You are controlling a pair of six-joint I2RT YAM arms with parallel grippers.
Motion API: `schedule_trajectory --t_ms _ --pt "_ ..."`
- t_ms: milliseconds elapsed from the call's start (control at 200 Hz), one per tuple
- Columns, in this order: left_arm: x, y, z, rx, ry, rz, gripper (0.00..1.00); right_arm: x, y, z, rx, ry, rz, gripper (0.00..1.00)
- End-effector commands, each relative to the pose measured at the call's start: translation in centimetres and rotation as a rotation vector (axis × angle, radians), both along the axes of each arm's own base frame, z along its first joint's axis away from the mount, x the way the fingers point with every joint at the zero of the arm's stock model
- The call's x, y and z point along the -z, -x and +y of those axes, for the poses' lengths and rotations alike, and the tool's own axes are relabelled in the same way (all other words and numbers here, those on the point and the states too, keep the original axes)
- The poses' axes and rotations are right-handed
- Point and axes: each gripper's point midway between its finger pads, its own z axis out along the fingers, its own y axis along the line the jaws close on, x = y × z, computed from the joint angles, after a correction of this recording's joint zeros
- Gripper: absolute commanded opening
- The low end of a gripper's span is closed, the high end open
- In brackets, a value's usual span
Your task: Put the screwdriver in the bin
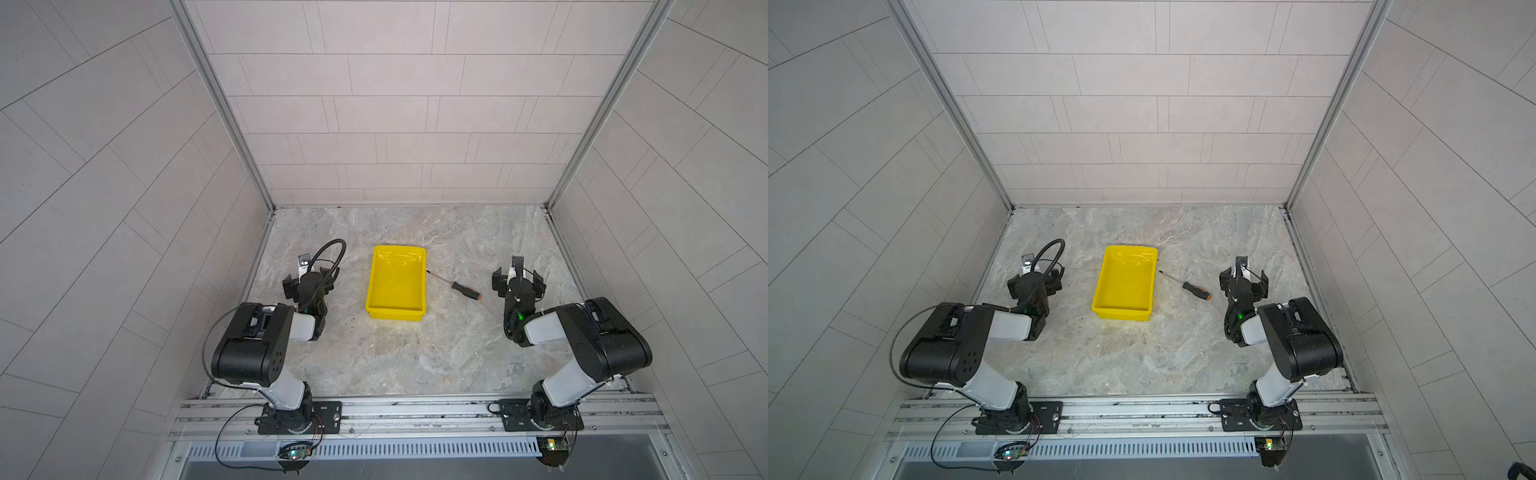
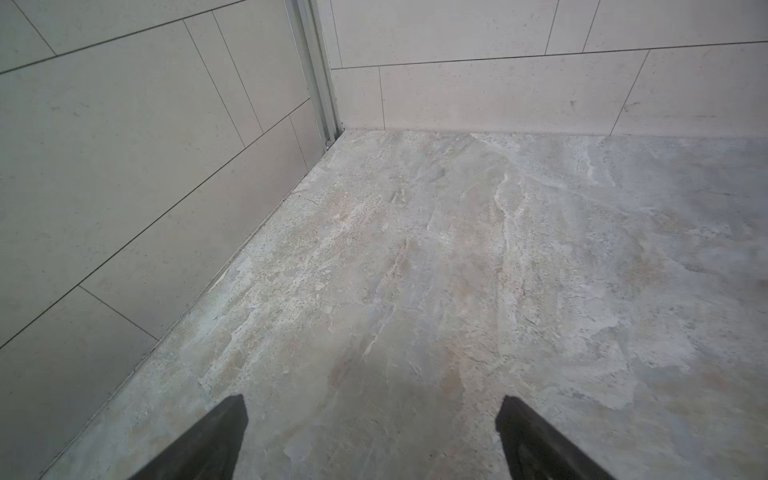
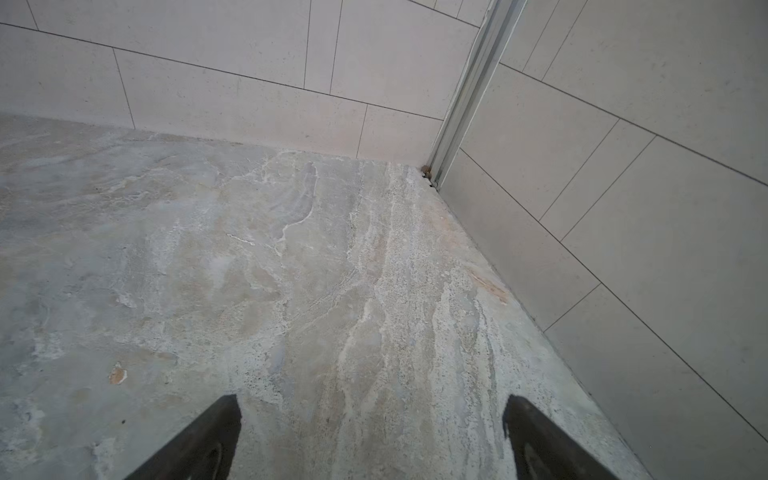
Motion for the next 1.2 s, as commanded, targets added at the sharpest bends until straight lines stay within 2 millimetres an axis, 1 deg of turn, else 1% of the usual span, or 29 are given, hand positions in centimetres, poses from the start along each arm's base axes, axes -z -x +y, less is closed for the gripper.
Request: schedule_trajectory --t_ms 0,1126,1196 --pt "-0.58 -0.18 0.15 -0.005 0.008 -0.029 1.0 -0.09 0.05 0.04 -0.001 -0.001 -0.009 0.99" --pt "-0.64 -0.15 0.18 -0.006 0.006 -0.031 1.0 -0.12 0.15 0.14 0.0 0.004 -0.013 0.99" --pt "-0.62 -0.25 -0.25 0.02 0.006 -0.031 1.0 -0.21 0.13 0.16 -0.001 0.004 -0.016 0.99"
